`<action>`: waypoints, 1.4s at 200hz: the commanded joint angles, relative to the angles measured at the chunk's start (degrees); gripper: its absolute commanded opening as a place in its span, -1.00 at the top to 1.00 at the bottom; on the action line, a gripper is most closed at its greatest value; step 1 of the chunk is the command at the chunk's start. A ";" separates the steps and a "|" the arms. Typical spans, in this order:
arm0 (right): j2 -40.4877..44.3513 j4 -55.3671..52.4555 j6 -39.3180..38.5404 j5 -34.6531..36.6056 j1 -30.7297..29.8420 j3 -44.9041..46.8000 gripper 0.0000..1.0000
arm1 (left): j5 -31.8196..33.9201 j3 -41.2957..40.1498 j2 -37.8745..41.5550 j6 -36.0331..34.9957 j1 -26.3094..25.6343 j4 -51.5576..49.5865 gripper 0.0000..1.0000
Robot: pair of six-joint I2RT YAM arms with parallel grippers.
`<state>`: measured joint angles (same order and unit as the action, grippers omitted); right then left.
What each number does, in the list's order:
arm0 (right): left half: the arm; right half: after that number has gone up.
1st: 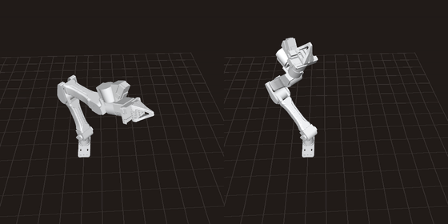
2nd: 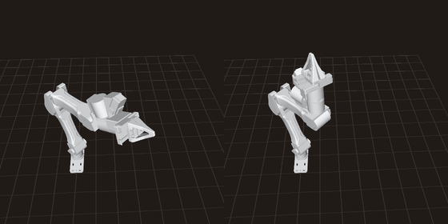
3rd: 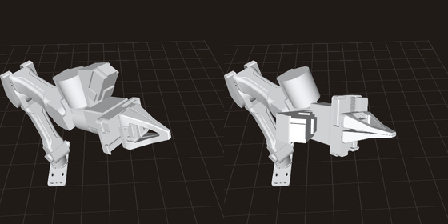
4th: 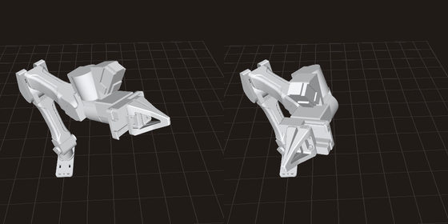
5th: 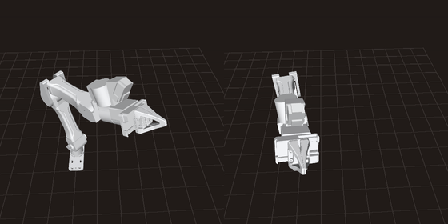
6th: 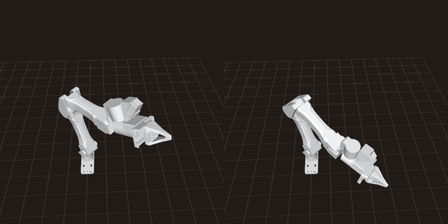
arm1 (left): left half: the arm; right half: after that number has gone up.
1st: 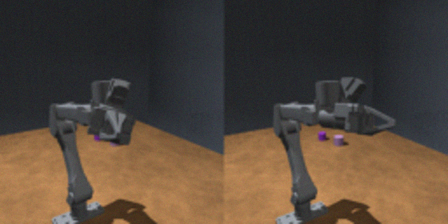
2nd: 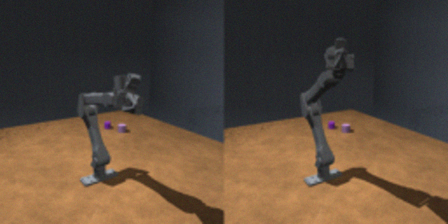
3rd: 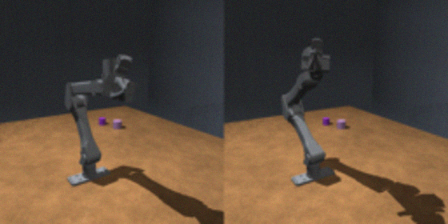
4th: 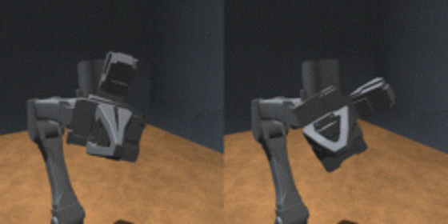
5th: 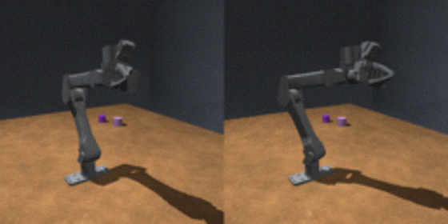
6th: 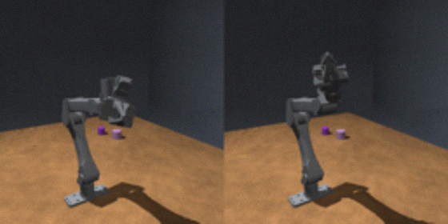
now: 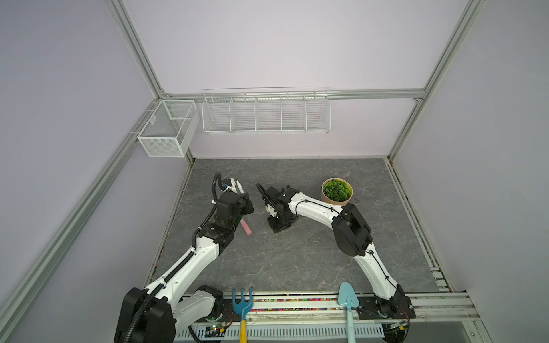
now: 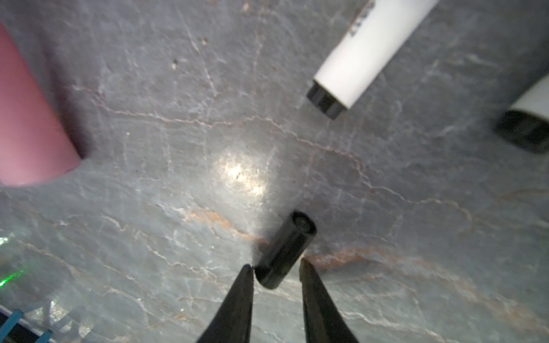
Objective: Insert pens into pen caps
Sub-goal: Pick up the pen cap from the center of the table.
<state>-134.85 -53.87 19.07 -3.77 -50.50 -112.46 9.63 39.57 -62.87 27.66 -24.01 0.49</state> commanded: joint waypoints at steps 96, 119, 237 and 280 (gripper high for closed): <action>-7.20 -4.09 -0.43 3.81 0.31 -7.80 0.29 | -4.13 -0.52 -0.80 -1.09 0.10 1.99 1.00; -9.24 -5.90 -0.78 6.07 0.31 -9.85 0.34 | -4.89 -0.39 -1.28 -1.64 0.15 1.92 1.00; 18.66 24.19 3.60 -5.06 9.00 16.29 0.86 | -22.74 2.77 -7.98 -8.34 -1.67 3.90 1.00; 37.30 39.19 8.25 -11.03 15.04 31.79 0.86 | -35.89 3.10 -11.13 -12.74 -6.47 10.63 1.00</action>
<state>-106.02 -28.56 23.62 -9.17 -36.51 -85.58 -15.73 40.73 -72.86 18.24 -28.71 4.93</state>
